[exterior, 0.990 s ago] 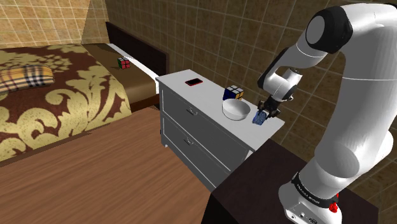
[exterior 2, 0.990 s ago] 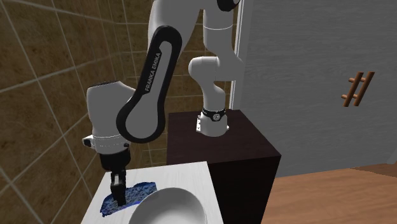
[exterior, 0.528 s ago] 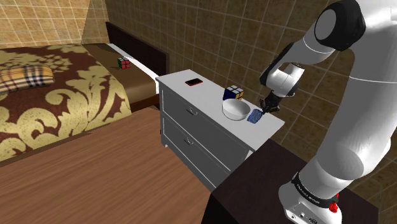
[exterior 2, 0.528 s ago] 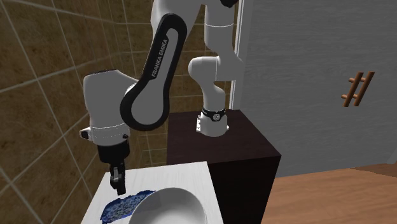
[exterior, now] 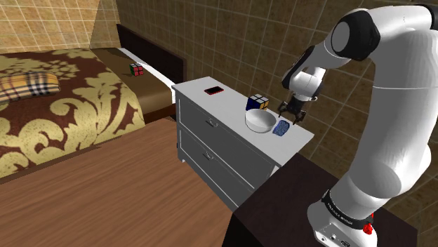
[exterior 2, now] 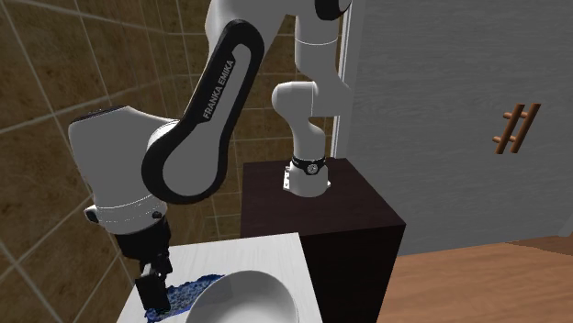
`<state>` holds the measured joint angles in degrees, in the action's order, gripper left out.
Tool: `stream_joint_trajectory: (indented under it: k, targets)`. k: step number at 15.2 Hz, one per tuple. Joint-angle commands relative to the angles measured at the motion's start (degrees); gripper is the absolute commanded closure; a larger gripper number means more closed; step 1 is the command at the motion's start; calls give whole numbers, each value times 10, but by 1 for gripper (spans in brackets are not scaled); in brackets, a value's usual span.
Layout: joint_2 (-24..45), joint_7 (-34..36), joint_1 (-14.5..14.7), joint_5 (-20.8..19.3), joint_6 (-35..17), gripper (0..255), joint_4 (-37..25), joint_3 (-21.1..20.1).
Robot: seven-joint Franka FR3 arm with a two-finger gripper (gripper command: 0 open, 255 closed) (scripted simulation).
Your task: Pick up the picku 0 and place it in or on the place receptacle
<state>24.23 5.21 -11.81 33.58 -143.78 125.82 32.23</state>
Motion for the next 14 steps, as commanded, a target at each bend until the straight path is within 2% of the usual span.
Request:
stream_joint_trajectory:
  k: [1, 5, 12, 13, 14]
  targets:
    - [21, -16, -9, 9, -1, 0, -10, -11]
    - [46, -31, -22, 32, -17, 0, -16, -30]
    - [46, -31, -22, 32, -17, 0, -16, -30]
    - [45, -31, -22, 32, -17, 255, -15, -30]
    - [45, -31, -22, 32, -17, 255, -15, -30]
